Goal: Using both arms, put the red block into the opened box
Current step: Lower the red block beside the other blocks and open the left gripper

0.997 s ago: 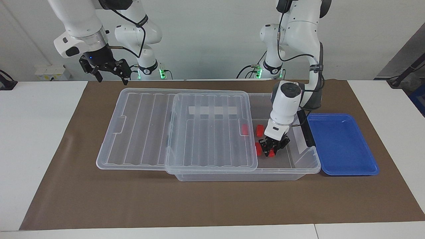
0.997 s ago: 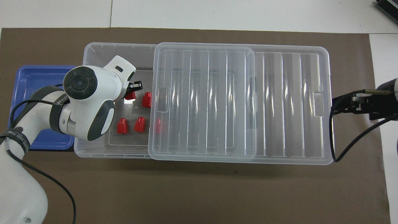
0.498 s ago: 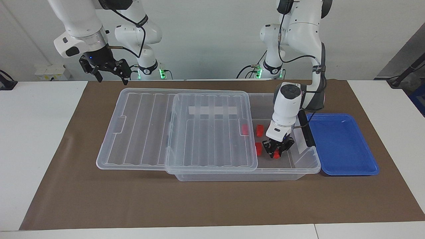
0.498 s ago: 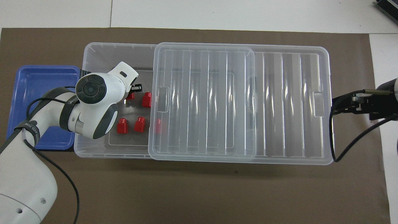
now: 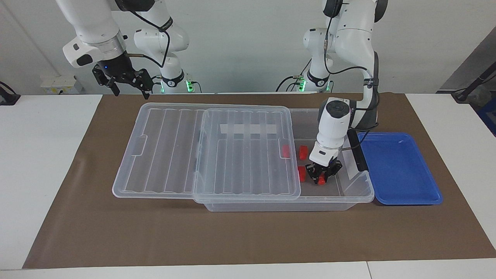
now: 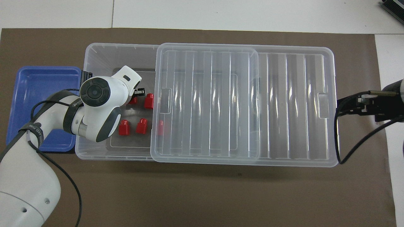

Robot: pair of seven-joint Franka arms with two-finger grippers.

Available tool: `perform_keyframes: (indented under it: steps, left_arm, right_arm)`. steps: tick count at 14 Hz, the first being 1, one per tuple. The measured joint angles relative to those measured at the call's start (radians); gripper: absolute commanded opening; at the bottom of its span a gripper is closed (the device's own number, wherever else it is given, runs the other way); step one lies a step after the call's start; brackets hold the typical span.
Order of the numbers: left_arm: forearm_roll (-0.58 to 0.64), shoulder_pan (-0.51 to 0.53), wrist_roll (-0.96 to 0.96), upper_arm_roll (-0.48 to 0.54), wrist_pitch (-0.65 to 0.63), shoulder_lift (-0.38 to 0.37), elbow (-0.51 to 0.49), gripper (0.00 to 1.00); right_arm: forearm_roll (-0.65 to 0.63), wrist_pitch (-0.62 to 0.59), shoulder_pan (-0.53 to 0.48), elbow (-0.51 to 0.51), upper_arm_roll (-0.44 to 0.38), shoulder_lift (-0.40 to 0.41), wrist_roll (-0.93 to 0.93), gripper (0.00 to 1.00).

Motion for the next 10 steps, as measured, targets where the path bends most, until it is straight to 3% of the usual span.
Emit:
perform_keyframes:
  steps: [1, 2, 3, 5, 10]
  left_arm:
    - [0.0, 0.0, 0.0, 0.0, 0.0, 0.0, 0.0, 0.14]
    - [0.0, 0.0, 0.0, 0.0, 0.0, 0.0, 0.001, 0.56]
    - [0.0, 0.0, 0.0, 0.0, 0.0, 0.0, 0.001, 0.8]
    - [0.0, 0.0, 0.0, 0.0, 0.0, 0.001, -0.001, 0.94]
    - [0.0, 0.002, -0.001, 0.002, -0.028, 0.001, 0.011, 0.95]
  right_arm:
    - [0.0, 0.0, 0.0, 0.0, 0.0, 0.0, 0.0, 1.0]
    - [0.0, 0.0, 0.0, 0.0, 0.0, 0.0, 0.0, 1.0]
    - [0.0, 0.0, 0.0, 0.0, 0.0, 0.0, 0.0, 1.0]
    - [0.0, 0.0, 0.0, 0.0, 0.0, 0.0, 0.0, 1.0]
    - [0.0, 0.0, 0.0, 0.0, 0.0, 0.0, 0.0, 1.0]
